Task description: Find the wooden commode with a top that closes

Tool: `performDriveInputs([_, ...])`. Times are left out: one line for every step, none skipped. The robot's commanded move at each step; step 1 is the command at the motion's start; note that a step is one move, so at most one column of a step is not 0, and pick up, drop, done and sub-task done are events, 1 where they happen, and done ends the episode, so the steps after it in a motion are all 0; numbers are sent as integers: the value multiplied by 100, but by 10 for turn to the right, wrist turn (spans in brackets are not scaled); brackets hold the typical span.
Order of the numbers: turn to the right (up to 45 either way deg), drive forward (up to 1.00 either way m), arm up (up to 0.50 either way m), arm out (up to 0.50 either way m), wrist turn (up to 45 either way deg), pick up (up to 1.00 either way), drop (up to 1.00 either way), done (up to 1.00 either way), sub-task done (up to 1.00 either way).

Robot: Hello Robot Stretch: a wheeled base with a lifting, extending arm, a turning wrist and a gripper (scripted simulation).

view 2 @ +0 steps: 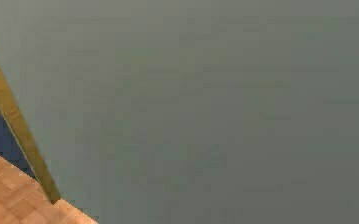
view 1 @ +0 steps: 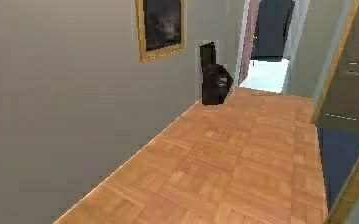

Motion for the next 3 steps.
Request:
performDriveInputs([-450,0,0,0,0,0,0,0,0])
performDriveInputs([-150,0,0,0,0,0,0,0,0])
performDriveInputs([0,15,0,0,0,0,0,0,0])
